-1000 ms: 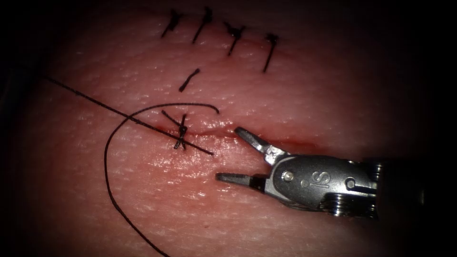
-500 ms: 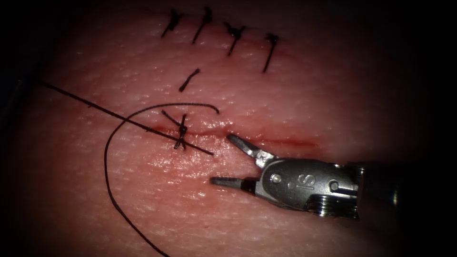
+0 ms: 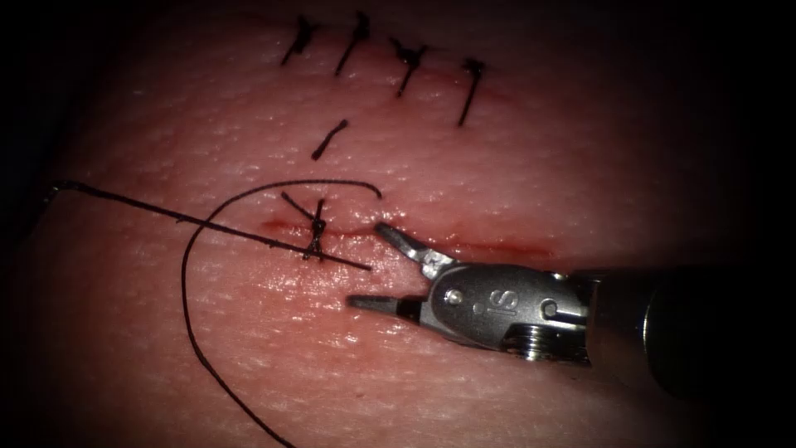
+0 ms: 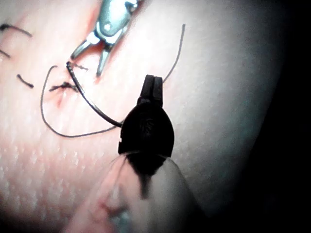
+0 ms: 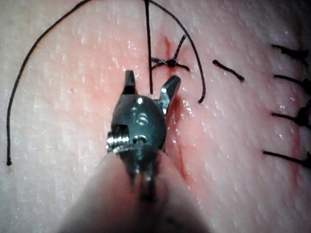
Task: Wound Closure
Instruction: Use the right tool to pull the suture through the incision until a tail remains on top.
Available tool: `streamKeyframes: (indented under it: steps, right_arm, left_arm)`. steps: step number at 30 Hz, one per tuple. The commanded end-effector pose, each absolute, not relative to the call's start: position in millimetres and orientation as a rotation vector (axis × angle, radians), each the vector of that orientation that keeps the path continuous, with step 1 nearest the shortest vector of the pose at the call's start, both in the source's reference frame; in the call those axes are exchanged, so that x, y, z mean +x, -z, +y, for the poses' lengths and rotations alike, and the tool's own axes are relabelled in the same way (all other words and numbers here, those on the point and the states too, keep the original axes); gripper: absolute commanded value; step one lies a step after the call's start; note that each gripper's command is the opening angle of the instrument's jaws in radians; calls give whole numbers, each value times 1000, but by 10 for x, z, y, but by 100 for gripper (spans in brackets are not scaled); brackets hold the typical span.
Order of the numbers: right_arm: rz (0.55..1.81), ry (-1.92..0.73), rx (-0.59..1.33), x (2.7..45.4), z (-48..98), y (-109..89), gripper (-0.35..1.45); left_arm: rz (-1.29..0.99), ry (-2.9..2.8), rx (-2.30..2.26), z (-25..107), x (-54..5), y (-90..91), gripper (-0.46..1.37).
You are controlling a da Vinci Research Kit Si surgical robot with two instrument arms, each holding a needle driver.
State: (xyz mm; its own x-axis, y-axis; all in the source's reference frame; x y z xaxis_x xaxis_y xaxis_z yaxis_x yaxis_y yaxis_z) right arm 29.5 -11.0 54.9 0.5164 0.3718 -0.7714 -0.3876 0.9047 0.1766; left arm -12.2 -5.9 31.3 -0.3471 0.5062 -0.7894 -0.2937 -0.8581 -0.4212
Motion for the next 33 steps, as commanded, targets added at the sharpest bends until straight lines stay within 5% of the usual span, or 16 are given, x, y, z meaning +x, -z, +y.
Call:
streamKeyframes:
  steps: [1, 6, 15, 33]
  right_arm:
    - [922, -455, -20, 297, -110, -550, 68]
    - [918, -452, -22, 300, -111, -554, 54]
    - [901, -445, -13, 296, -113, -556, -35]
    - [880, -485, 28, 289, -113, -549, -35]
  left_arm:
    - [-283, -2226, -1410, -60, -123, -312, -35]
    - [-286, -2231, -1415, -62, -126, -309, -35]
    - [-285, -2234, -1416, -63, -127, -304, -35]
    - [-279, -2239, -1428, -65, -131, -303, -35]
